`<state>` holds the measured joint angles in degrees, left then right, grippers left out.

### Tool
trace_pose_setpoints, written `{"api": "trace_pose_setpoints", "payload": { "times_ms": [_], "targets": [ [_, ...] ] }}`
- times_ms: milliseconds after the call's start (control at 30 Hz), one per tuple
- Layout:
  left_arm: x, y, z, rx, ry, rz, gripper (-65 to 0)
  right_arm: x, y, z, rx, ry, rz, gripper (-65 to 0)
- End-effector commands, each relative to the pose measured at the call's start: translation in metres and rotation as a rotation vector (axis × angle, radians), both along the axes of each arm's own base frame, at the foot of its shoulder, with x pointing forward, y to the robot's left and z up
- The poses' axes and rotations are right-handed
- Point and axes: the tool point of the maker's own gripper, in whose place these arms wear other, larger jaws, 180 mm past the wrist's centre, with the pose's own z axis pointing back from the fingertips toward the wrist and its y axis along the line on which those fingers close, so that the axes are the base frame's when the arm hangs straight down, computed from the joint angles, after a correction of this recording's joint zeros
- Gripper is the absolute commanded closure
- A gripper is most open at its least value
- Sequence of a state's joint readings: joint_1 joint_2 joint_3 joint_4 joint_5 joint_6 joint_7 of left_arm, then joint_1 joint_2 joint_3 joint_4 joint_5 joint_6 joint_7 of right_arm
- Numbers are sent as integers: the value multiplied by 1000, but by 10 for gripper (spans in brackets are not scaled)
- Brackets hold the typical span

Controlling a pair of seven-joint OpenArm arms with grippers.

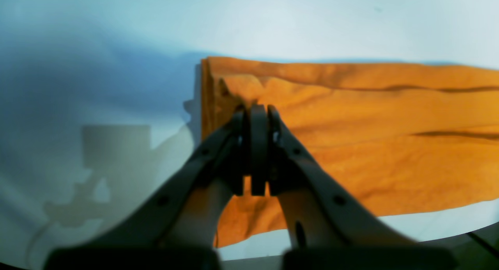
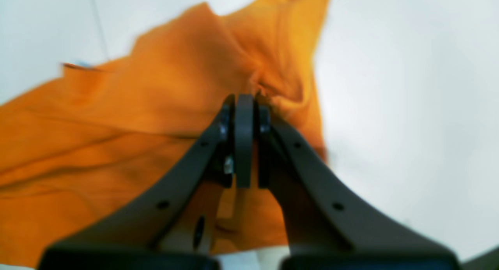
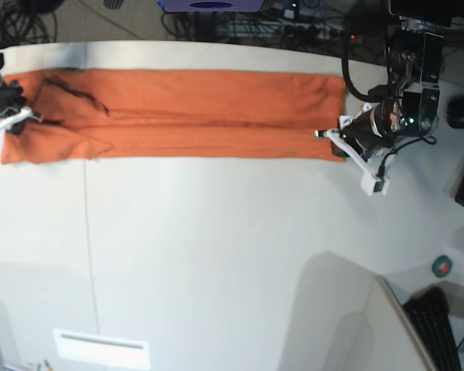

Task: Layout the t-shirt on the table in an organized manner, then fold the t-shirt properly
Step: 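Fold the grasped edge over toward the collar side with both grippers, then release the shirt and reposition the left gripper at the strip's end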

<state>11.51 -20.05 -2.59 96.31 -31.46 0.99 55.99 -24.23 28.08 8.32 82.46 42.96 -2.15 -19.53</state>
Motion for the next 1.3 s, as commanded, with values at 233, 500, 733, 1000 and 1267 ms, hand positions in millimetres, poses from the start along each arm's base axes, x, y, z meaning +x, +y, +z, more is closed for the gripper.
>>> {"api": "trace_pose_setpoints", "payload": {
  "times_ms": [233,500,733,1000,1267],
  "targets": [
    [2,7,7,18,-25,-10,0,-5,-12,7,-38,-8,6,0],
    [-1,7,5,27,-14,-25,0,-14,-11,3,-36,11,3,0],
    [-2,8,4,29,-8,-22,0,-16,-12,1,-36,16,0,0],
    [-4,10,4,30,-5,-20,-33,-24,-30,0,-87,44,-108,-113],
    [-2,6,14,28,-39,-31,-400,-24,-35,4,-103,40,-150,-417]
  ]
}}
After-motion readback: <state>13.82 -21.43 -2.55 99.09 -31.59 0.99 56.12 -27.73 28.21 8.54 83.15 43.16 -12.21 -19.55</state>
